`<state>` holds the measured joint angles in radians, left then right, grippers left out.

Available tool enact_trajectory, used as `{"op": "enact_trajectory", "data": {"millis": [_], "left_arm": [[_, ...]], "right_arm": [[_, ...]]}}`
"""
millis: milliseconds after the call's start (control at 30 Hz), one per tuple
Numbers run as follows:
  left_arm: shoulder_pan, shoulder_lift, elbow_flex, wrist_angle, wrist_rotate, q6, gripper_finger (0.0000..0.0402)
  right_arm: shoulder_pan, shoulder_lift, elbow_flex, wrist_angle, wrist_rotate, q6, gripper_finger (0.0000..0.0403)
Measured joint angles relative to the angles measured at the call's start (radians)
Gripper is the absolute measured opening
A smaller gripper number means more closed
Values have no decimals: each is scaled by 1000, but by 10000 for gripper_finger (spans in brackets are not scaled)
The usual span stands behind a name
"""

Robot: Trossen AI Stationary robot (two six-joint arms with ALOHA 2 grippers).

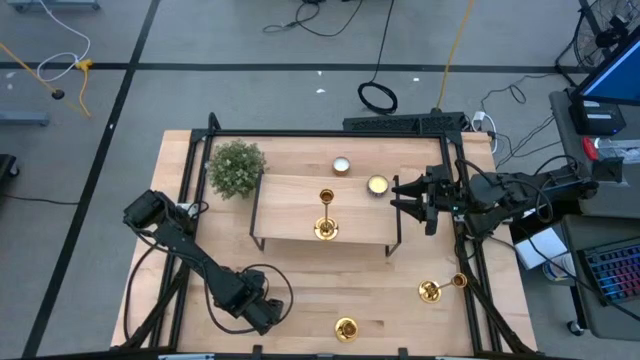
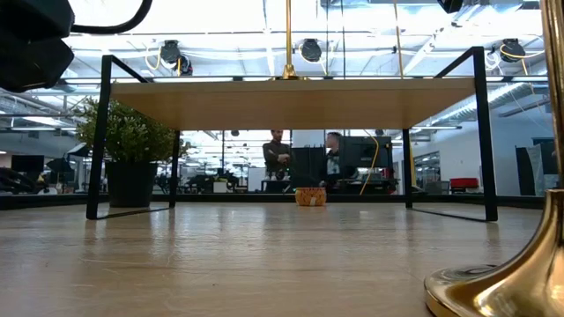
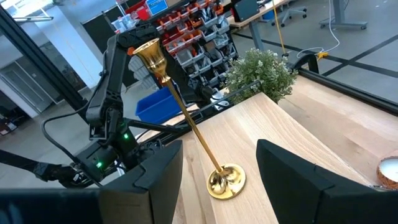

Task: Pick & Place candle stick holders
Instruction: Put the bottom scented candle on the shelf

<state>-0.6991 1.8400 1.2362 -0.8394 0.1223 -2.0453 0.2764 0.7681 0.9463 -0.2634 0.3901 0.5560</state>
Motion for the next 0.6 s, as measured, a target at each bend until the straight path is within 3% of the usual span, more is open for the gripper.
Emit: {"op": "enact_trajectory", "data": {"millis": [600], "left_arm": [[0, 1, -22, 48, 1, -2, 397]], "right_arm": [[0, 0, 0, 0, 0, 0, 200]]}}
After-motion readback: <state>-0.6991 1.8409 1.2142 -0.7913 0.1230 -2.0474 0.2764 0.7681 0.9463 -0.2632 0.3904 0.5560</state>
